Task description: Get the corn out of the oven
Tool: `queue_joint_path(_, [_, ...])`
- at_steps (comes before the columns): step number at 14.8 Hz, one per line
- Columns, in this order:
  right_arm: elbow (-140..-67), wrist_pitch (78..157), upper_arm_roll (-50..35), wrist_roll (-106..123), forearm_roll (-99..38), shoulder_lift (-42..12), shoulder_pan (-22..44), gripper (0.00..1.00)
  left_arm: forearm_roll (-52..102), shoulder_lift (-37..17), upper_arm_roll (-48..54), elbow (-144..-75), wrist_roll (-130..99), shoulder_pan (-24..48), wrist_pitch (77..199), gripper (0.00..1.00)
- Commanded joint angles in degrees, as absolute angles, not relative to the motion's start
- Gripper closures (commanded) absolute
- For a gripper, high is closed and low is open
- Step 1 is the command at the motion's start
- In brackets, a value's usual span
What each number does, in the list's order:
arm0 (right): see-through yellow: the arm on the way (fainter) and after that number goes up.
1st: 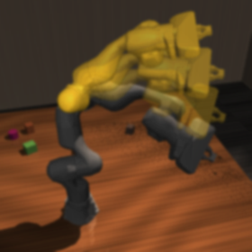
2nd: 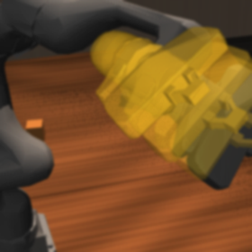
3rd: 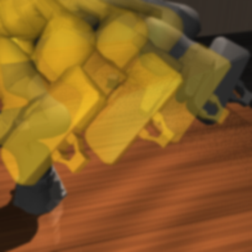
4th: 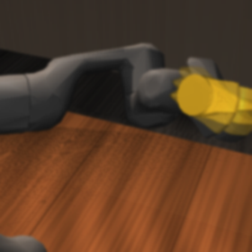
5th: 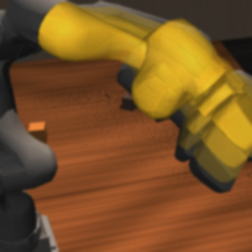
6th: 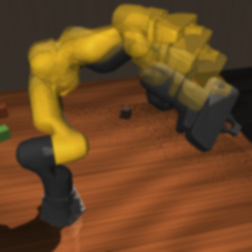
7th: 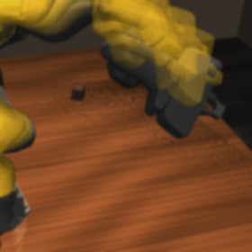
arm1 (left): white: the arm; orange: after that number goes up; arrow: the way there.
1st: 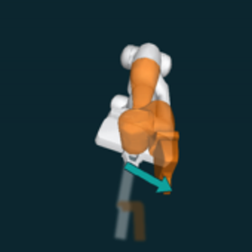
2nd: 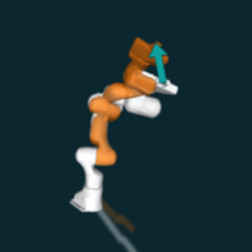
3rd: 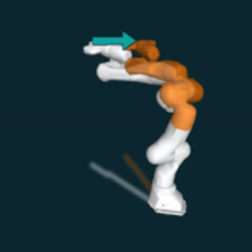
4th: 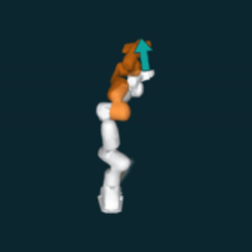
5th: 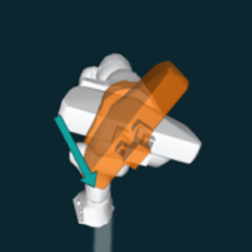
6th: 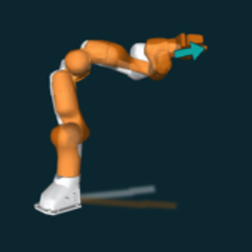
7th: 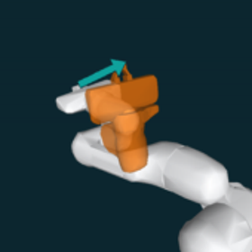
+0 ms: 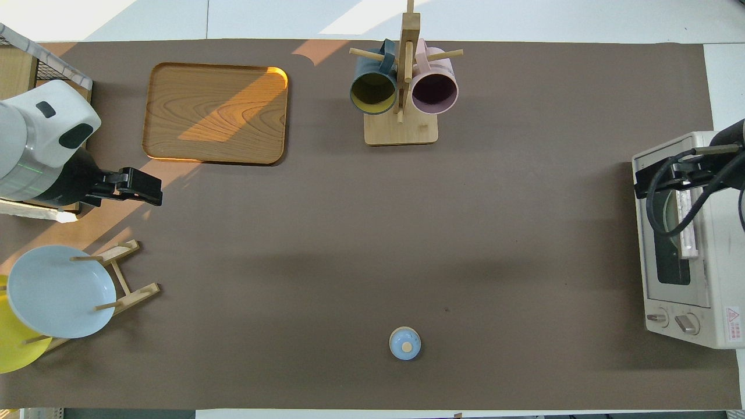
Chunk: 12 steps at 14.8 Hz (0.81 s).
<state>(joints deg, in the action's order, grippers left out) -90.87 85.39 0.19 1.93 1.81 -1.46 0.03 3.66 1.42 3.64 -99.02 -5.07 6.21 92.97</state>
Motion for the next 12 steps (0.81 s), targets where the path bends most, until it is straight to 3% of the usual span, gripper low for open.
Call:
queue_joint_path(1, [-90.7,86.0,0.0,1.1,0.4,-1.4,-0.7,0.0,4.2,2.9,3.9,-100.4,-4.6,5.6,93.5,0.0])
queue_joint_path(9, [-93.3,88.4,0.3,2.6,1.1,-0.4,-3.3,0.0,4.2,2.9,3.9,-100.4,-4.6,5.6,93.5,0.0])
queue_joint_path(11, [-95.7,92.3,0.4,3.3,1.1,0.3,-4.1,0.83,4.2,2.8,3.9,-100.4,-4.6,5.6,93.5,0.0])
queue_joint_path(12, [-98.9,94.3,0.4,3.3,1.3,1.5,-4.1,1.0,4.2,2.9,3.9,-100.4,-4.6,5.6,93.5,0.0])
